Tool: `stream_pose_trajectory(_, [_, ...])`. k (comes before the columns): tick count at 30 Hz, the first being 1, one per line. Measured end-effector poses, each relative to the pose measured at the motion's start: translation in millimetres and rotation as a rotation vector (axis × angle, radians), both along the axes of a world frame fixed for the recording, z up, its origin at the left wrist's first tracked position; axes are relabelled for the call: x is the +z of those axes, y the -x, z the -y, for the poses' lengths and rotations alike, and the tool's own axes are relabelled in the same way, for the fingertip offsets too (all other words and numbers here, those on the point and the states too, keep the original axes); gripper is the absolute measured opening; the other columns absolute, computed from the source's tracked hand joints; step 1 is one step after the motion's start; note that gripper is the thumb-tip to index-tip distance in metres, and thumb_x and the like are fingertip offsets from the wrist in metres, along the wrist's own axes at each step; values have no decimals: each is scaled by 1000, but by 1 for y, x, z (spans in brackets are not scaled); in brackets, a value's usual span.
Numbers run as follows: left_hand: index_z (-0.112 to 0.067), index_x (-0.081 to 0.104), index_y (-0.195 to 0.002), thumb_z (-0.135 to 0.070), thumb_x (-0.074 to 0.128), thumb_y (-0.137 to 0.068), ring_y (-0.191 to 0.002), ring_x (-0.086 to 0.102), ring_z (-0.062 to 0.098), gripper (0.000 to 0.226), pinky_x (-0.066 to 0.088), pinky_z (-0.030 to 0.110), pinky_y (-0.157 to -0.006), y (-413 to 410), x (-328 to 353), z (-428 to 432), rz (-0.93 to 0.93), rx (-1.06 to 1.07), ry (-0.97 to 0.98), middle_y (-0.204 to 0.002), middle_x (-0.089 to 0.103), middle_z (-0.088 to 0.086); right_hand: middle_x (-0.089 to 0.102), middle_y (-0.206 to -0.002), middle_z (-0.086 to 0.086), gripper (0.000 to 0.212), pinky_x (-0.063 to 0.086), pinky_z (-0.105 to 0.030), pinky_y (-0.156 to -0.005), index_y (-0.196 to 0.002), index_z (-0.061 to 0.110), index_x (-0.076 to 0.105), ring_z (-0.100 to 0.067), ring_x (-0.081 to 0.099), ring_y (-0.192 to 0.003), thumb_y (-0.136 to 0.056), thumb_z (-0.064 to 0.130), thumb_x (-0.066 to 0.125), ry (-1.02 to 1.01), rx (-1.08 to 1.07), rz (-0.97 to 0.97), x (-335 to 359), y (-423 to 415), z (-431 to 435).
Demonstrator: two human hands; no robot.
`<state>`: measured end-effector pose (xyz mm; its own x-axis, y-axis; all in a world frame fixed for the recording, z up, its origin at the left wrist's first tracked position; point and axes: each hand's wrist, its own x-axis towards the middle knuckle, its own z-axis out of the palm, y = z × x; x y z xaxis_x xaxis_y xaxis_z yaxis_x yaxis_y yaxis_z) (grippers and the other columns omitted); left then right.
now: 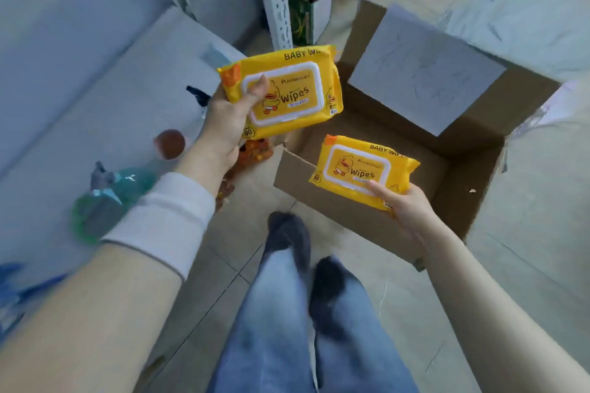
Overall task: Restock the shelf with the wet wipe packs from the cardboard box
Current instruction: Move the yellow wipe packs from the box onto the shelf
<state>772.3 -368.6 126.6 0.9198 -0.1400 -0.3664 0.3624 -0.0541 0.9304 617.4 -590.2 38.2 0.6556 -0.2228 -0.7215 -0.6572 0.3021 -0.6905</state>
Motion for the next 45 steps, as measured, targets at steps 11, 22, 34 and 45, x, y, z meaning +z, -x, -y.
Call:
stream_pose_trajectory(11, [-20,63,-103,-38,70,-74,-95,70,19,35,53,41,-90,138,208,-259,378,410,-5,-97,73,-1,74,-101,1,91,59,-25,-72,-101,20,64,-17,71,-92,-22,59,88,-75,454,453,198,-4,-198])
stream_pose_trajectory(22, [-27,63,-92,-32,55,-87,-88,68,16,10,52,41,-83,325,241,-572,386,944,-118,-78,74,-13,75,-79,15,85,53,-12,-55,-100,20,61,-2,71,-70,-27,58,86,-103,870,625,258,27,-511])
stream_pose_trajectory(34, [-29,61,-93,-30,60,-87,-97,63,14,7,40,43,-104,317,195,-748,248,1085,-197,-91,70,-11,75,-91,13,92,53,-15,-58,-100,26,62,-4,71,-80,-22,71,79,-112,1089,737,267,-37,-726])
stream_pose_trajectory(45, [-30,59,-94,-23,51,-93,-75,62,-12,10,45,10,-71,276,192,-900,254,975,-409,-78,68,-24,67,-106,6,51,46,-40,-99,-109,25,58,-18,63,-106,-64,45,72,-42,1085,725,266,-85,-906])
